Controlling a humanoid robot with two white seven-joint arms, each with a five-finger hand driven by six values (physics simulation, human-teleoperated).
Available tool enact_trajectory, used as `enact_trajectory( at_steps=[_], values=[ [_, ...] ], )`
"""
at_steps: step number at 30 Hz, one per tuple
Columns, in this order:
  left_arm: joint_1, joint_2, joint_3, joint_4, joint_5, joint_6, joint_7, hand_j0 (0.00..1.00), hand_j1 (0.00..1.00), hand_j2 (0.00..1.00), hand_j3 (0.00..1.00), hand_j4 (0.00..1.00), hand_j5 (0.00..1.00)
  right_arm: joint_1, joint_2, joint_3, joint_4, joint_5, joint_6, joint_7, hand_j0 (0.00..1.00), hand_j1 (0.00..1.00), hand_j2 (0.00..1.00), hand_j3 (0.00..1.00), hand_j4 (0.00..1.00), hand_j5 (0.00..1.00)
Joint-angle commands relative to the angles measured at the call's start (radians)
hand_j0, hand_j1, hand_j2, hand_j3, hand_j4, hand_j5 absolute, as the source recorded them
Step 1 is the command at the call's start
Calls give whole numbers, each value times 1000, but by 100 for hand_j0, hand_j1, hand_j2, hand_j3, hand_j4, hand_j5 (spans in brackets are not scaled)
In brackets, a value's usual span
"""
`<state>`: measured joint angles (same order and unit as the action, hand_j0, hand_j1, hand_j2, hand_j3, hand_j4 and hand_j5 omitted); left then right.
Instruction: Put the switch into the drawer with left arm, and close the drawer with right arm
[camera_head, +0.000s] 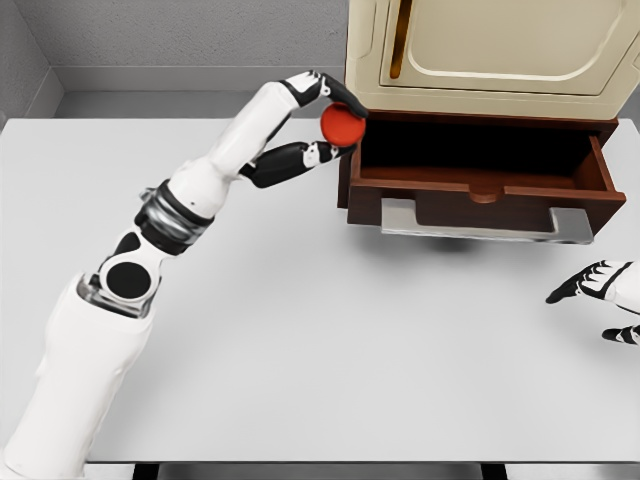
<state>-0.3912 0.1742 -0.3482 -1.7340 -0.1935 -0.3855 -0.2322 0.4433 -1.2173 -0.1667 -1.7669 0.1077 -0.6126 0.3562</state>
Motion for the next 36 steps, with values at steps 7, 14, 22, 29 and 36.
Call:
enact_trajectory(
  at_steps=[7, 14, 22, 29, 36],
  values=[
    [-15, -45, -52, 2, -101, 2, 1, 49, 49, 49, 49, 49, 49, 0, 1, 1, 0, -6, 2, 0, 79, 79, 79, 79, 79, 79],
    [-51, -65, -75, 13, -165, 2, 1, 49, 49, 49, 49, 49, 49, 0, 1, 1, 0, -5, 2, -2, 79, 79, 79, 79, 79, 79],
    [-71, -99, -84, 24, -248, 0, 1, 49, 49, 49, 49, 49, 49, 0, 1, 1, 0, -5, 2, 0, 79, 79, 79, 79, 79, 79],
    [-98, -122, -98, 62, -285, -6, 2, 49, 49, 49, 49, 49, 49, 0, 1, 1, 0, -5, 2, -2, 79, 79, 79, 79, 79, 79],
    [-127, -139, -101, 99, -320, -9, 2, 49, 49, 49, 49, 49, 49, 0, 1, 1, 0, -5, 2, -2, 79, 79, 79, 79, 79, 79]
  ],
)
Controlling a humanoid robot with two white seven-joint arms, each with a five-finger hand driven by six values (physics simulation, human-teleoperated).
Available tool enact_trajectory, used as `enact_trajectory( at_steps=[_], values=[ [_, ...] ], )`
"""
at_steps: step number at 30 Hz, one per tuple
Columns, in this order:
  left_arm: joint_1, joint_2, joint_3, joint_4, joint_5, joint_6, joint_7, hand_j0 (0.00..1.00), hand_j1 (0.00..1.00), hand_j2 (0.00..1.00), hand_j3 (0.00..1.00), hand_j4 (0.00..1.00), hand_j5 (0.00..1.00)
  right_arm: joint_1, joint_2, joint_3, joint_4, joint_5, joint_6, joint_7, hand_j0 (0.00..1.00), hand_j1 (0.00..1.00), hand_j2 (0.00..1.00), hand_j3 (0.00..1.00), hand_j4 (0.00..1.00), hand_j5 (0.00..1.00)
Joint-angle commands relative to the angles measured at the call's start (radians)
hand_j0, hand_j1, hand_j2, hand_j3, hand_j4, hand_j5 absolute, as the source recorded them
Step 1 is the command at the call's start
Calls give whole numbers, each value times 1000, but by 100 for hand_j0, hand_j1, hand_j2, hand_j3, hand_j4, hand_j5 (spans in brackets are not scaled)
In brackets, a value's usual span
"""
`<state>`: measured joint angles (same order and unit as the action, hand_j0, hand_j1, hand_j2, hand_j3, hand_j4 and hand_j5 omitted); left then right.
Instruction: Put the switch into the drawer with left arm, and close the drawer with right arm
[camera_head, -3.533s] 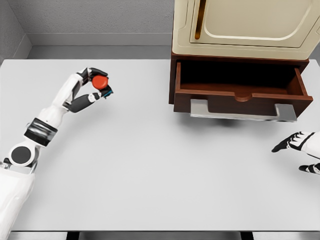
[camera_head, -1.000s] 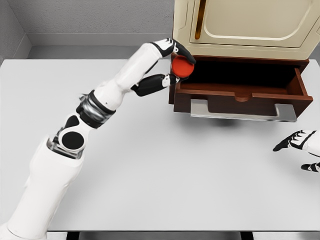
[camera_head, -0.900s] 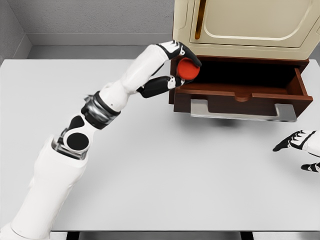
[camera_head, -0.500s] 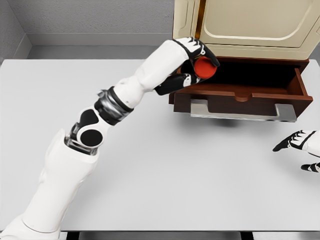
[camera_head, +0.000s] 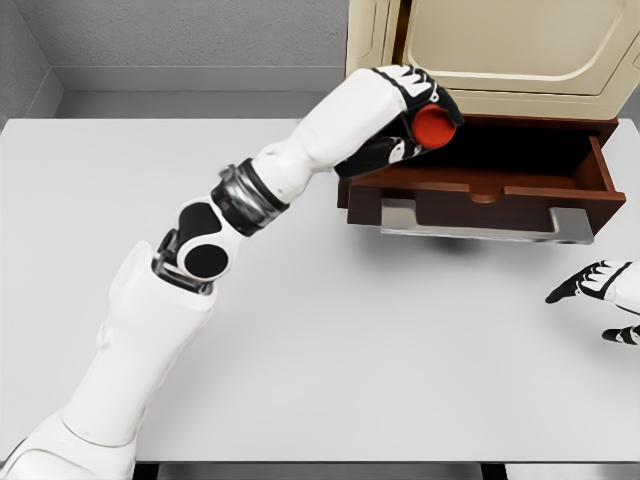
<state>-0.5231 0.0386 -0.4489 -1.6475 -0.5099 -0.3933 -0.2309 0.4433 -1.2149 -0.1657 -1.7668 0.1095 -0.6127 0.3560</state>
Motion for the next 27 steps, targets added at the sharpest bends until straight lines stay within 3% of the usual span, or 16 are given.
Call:
enact_trajectory(
  at_steps=[1, 12, 27],
  values=[
    [0, -3, -1, 15, -4, -2, 1, 49, 49, 49, 49, 49, 49, 0, -2, 0, 0, -7, 2, 0, 79, 79, 79, 79, 79, 79],
    [-55, -14, -4, 81, -25, -4, 1, 49, 49, 49, 49, 49, 49, 0, -2, -1, 0, -7, 2, 0, 79, 79, 79, 79, 79, 79],
    [-89, -17, -8, 104, -70, -4, 2, 51, 51, 51, 51, 51, 51, 0, 2, -2, 0, -7, 2, 0, 79, 79, 79, 79, 79, 79]
  ],
)
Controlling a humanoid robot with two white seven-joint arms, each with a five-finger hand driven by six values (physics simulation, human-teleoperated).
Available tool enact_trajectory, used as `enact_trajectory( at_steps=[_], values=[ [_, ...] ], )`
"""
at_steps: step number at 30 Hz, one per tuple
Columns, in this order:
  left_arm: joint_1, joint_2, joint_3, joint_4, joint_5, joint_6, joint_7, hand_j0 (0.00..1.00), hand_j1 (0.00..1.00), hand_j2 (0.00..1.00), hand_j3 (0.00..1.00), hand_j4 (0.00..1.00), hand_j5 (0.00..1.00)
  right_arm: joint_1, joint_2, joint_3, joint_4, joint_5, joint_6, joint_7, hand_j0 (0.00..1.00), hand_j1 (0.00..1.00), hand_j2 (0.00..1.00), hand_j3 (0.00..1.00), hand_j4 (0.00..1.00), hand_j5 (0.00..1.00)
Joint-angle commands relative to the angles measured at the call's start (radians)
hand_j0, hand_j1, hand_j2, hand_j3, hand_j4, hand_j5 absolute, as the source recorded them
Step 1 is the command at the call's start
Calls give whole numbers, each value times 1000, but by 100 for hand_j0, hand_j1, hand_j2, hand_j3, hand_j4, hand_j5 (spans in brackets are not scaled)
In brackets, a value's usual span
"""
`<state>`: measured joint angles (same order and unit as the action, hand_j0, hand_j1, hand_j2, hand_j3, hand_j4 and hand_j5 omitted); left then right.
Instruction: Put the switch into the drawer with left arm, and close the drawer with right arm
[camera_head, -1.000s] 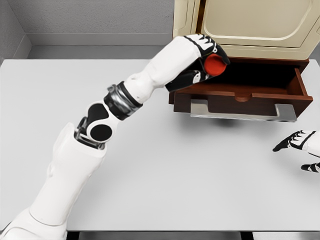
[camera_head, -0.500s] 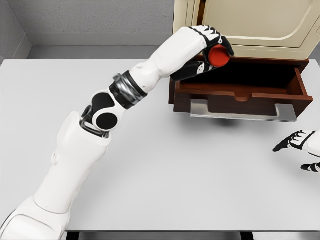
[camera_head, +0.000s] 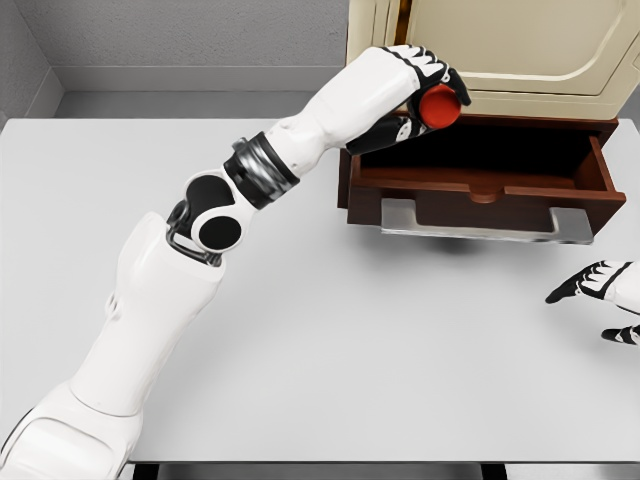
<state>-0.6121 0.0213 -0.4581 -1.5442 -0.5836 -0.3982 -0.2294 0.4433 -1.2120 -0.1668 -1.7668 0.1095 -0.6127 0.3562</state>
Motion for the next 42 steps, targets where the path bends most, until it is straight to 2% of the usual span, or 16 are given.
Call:
enact_trajectory(
  at_steps=[1, 6, 8, 10, 27, 29, 30, 31, 33, 38, 40, 42],
  values=[
    [-2, 0, 1, 4, 4, 1, 1, 51, 51, 51, 51, 51, 51, 0, -1, 0, 0, -7, 2, 0, 79, 79, 79, 79, 79, 79],
    [-8, 0, 1, 12, 4, 1, 1, 60, 60, 60, 60, 60, 60, 0, -1, 0, 0, -7, 2, 0, 78, 78, 78, 78, 78, 78],
    [-8, 0, 2, 12, 4, 2, 1, 71, 71, 71, 71, 71, 71, 0, -1, 0, 0, -7, 2, 0, 78, 78, 78, 78, 78, 78],
    [-8, 0, 2, 12, 4, 2, 1, 76, 76, 76, 76, 76, 76, 0, -1, 0, 0, -7, 2, 0, 78, 78, 78, 78, 78, 78],
    [-8, 0, -1, 3, 2, 1, -1, 78, 78, 78, 78, 78, 78, 0, -1, 0, 0, -7, 2, 0, 78, 78, 78, 78, 78, 78],
    [-8, 2, -2, 1, 4, 1, -1, 82, 82, 82, 82, 82, 82, 0, -1, 0, 0, -7, 2, 0, 78, 78, 78, 78, 78, 78],
    [-8, 5, -2, -2, 5, -1, -1, 87, 87, 87, 87, 87, 87, 0, -1, 0, 0, -7, 2, 0, 78, 78, 78, 78, 78, 78],
    [-6, 9, -2, -14, 7, -1, -1, 96, 96, 96, 96, 96, 96, 0, -1, 0, 0, -7, 2, 0, 78, 78, 78, 78, 78, 78],
    [3, 17, -2, -65, 10, -20, 1, 99, 99, 99, 99, 99, 99, 0, -1, 0, 0, -7, 2, 0, 78, 78, 78, 78, 78, 78],
    [20, 124, -1, -165, 22, -192, 2, 99, 99, 99, 99, 99, 99, -6, -4, 1, 1, 2, 2, 0, 78, 78, 78, 78, 78, 78],
    [40, 173, 9, -197, 22, -213, 2, 99, 99, 99, 99, 99, 99, -11, -3, 1, 3, 4, 2, 0, 78, 78, 78, 78, 78, 78],
    [54, 288, 38, -243, 123, -213, 2, 99, 99, 99, 99, 99, 99, -12, 0, 1, 4, 7, 2, 0, 78, 78, 78, 78, 78, 78]
  ],
)
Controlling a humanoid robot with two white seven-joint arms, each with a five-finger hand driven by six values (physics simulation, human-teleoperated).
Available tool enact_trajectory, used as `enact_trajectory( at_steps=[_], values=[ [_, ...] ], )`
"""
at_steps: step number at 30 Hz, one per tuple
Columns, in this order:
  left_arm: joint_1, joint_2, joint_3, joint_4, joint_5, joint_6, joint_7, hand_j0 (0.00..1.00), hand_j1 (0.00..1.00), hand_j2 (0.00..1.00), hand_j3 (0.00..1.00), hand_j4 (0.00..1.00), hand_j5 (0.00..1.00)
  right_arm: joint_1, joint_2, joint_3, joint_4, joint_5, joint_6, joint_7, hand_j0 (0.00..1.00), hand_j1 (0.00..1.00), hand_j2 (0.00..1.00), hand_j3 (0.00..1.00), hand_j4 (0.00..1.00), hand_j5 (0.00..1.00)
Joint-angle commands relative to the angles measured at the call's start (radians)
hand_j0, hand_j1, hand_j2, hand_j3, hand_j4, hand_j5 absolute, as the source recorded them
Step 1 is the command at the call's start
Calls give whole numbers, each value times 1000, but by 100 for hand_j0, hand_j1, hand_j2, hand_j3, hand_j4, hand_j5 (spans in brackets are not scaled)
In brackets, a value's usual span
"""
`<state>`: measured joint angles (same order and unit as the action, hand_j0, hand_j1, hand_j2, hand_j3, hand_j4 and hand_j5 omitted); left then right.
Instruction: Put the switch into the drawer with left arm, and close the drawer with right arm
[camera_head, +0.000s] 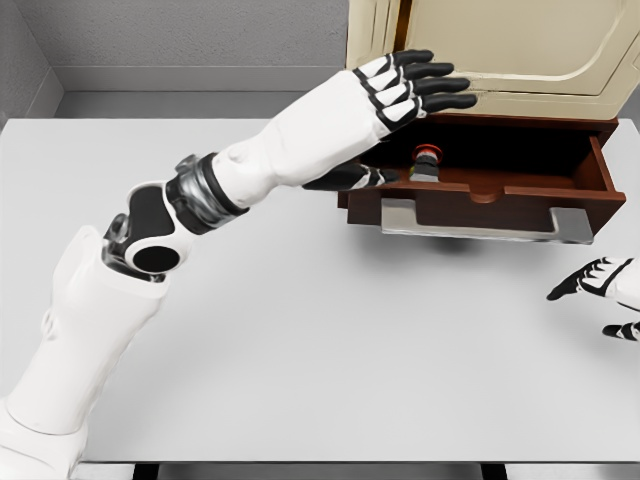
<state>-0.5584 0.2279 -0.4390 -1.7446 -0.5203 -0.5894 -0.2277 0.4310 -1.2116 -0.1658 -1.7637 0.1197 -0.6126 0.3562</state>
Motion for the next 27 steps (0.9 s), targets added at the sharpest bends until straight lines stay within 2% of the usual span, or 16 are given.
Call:
enact_trajectory(
  at_steps=[1, 4, 6, 8, 9, 12, 13, 15, 17, 21, 23, 24, 27],
  values=[
    [0, 123, 40, -41, 95, -21, 1, 99, 99, 99, 99, 99, 99, 0, 1, 0, 3, -3, 2, 0, 78, 78, 78, 78, 78, 78],
    [51, 192, 146, -38, 95, -21, 1, 100, 100, 100, 100, 100, 100, 0, 4, 0, 7, 1, 2, 0, 78, 78, 78, 78, 78, 78],
    [109, 245, 236, -23, 92, -21, 1, 100, 100, 100, 100, 100, 100, 0, 4, 0, 15, 3, 2, 0, 78, 78, 78, 78, 78, 78],
    [161, 275, 322, 28, 80, -21, -2, 100, 100, 100, 100, 100, 100, -6, 6, 2, 27, 3, 2, 0, 78, 78, 78, 78, 78, 78],
    [181, 294, 350, 88, 80, -21, -2, 100, 100, 100, 100, 100, 100, -8, 7, 3, 32, 3, 2, 0, 78, 78, 78, 78, 78, 78],
    [207, 338, 352, 201, 26, -21, -4, 100, 100, 100, 100, 100, 100, -20, 9, 8, 39, 11, 2, -2, 78, 78, 78, 78, 78, 78],
    [227, 349, 352, 218, 17, -21, -4, 100, 100, 100, 100, 100, 100, -20, 9, 8, 41, 11, 2, 0, 78, 78, 78, 78, 78, 78],
    [256, 384, 352, 223, -82, -21, -25, 100, 100, 100, 100, 100, 100, -20, 9, 8, 39, 12, 2, -2, 78, 78, 78, 78, 78, 78],
    [273, 386, 382, 231, -93, -21, -39, 100, 100, 100, 100, 100, 100, -34, 20, 11, 38, 15, 2, 0, 78, 78, 78, 78, 78, 78],
    [278, 383, 385, 247, -96, -21, -41, 100, 100, 100, 100, 100, 100, -44, 26, 20, 38, 17, 2, 0, 78, 78, 78, 78, 78, 78],
    [276, 383, 404, 275, -95, -21, -105, 100, 100, 100, 100, 100, 100, -74, 30, 40, 39, 23, 2, 0, 78, 78, 78, 78, 78, 78],
    [276, 384, 411, 263, -95, -21, -124, 100, 100, 100, 100, 100, 100, -84, 30, 54, 41, 23, 2, 0, 78, 78, 78, 78, 78, 78],
    [276, 386, 411, 261, -95, -21, -133, 100, 100, 100, 100, 100, 100, -118, 43, 78, 59, 32, 2, 0, 78, 78, 78, 78, 78, 78]
  ],
)
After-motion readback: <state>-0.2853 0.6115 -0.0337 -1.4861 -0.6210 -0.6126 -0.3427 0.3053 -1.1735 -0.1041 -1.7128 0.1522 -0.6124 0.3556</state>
